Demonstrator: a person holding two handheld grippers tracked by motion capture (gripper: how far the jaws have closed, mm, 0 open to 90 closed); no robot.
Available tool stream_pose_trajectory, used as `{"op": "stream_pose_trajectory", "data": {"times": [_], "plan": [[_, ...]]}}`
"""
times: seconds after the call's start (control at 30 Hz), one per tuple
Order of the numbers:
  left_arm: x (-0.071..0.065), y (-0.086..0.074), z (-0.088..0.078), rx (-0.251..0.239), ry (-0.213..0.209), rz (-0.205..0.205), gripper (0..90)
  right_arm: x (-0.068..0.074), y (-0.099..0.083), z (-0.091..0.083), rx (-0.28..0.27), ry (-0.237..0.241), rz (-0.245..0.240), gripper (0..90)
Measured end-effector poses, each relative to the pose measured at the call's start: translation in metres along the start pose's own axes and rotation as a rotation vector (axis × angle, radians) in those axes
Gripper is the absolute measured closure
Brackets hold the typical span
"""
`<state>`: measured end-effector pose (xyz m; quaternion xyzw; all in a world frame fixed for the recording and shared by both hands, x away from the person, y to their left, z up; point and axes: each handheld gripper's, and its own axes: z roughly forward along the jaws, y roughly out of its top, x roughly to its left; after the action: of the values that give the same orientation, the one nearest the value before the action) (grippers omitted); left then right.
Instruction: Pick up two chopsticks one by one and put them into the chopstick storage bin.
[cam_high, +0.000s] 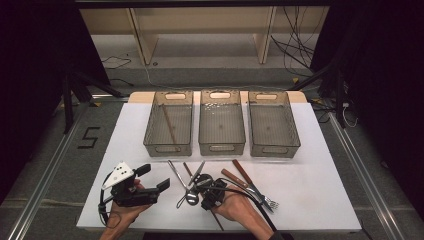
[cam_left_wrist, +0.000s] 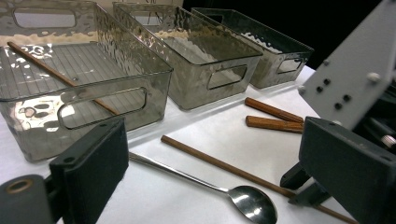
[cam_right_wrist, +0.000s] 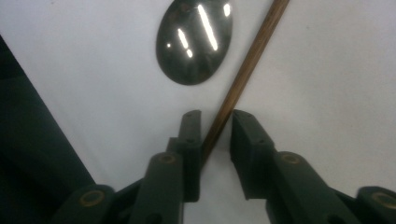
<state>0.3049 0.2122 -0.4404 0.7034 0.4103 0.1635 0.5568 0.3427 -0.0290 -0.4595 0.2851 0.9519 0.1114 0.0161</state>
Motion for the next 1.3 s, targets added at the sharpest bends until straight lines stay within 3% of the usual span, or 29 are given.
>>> {"op": "stream_pose_trajectory", "data": {"times": [0.17, 0.7, 0.9, 1.3], "plan": [[0.0, 0.0, 0.0, 0.0, -0.002, 0.0, 7.8, -0.01, 0.002, 0.0, 0.013, 0.034, 0.037, 77.9], [0.0, 0.0, 0.0, -0.001, -0.004, -0.002, 7.8, -0.023, 0.002, -0.001, 0.021, 0.029, 0.097, 85.2], [0.0, 0.0, 0.0, -0.001, -0.004, 0.001, 7.8, -0.028, -0.001, -0.003, -0.006, 0.027, 0.113, 85.4], [0.0, 0.0, 0.0, 0.0, -0.001, -0.001, 7.8, -0.04, -0.007, -0.025, -0.086, 0.052, 0.134, 85.6]]}}
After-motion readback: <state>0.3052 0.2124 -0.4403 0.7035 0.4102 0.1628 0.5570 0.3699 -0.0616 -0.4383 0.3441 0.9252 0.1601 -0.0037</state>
